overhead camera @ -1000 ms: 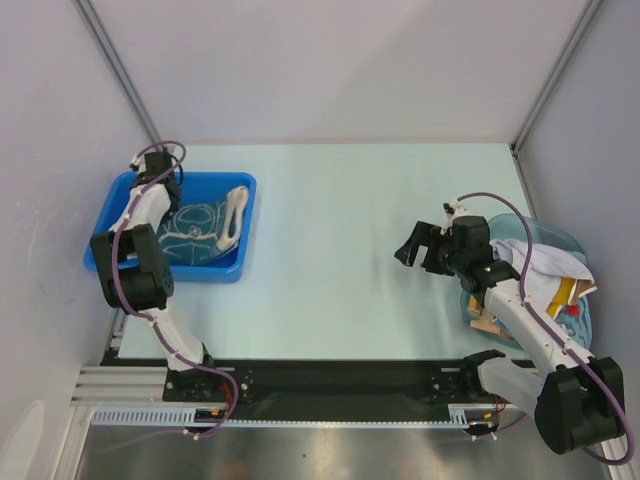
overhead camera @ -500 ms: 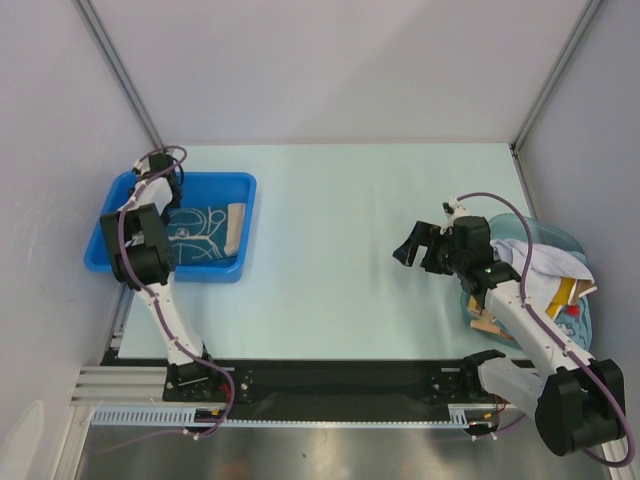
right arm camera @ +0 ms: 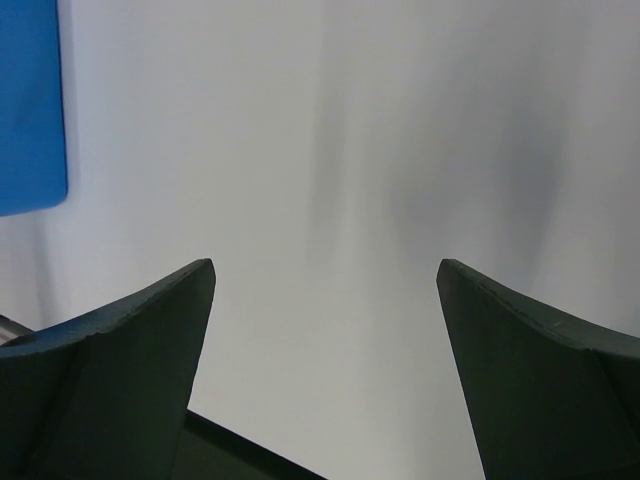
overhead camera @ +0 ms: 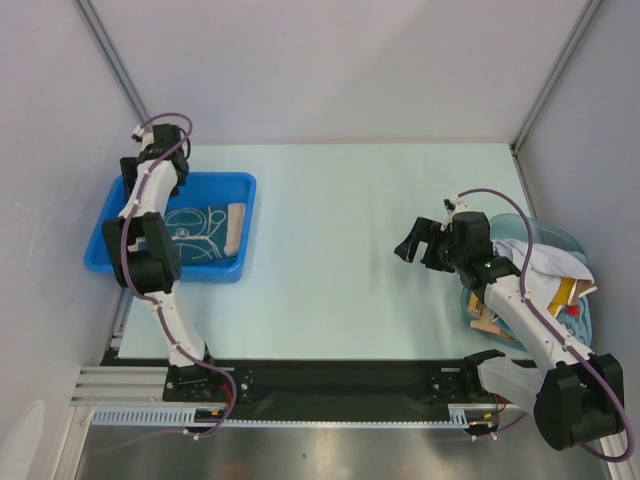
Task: Fold and stack the towels
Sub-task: Neatly place the folded towel into the bin, then grab crumpled towel
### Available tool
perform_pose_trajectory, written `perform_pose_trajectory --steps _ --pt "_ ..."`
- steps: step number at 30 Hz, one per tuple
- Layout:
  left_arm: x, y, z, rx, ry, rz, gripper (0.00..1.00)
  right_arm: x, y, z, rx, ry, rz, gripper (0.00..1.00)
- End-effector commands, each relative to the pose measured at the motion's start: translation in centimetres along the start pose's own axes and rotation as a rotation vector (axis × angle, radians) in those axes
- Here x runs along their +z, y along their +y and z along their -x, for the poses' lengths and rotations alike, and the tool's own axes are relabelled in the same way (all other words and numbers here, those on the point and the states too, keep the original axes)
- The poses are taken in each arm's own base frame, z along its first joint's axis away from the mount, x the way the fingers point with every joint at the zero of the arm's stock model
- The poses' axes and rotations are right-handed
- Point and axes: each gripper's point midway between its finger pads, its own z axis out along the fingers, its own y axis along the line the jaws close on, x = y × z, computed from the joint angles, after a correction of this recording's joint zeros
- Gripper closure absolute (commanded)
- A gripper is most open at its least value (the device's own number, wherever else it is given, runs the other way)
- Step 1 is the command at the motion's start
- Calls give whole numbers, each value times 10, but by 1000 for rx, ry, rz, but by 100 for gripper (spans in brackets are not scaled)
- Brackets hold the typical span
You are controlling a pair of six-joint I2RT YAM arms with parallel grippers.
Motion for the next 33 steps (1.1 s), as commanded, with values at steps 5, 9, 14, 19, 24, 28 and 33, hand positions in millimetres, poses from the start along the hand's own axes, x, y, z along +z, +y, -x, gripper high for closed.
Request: perform_pose_trajectory --steps 5,9,14,19,24,28,33 --pt "-153 -36 56 -64 -261 -356 12 -16 20 52 -10 -101 -29 0" --pt "-227 -69 36 19 -332 -577 6 -27 8 88 -8 -176 -148 0" --pt "-343 -81 -3 108 -471 -904 0 -44 -35 126 51 -225 -360 0" --pt "-419 -90 -64 170 -557 -1218 0 -76 -133 145 197 -259 -685 0" --pt "-437 -92 -98 145 -574 -1442 0 -98 -210 136 389 -266 -899 5" --pt "-437 -93 -109 167 -578 -1478 0 -120 -240 127 553 -316 -999 10" --pt "-423 -99 -117 185 -596 -1445 0 -134 -266 124 709 -417 -1056 12"
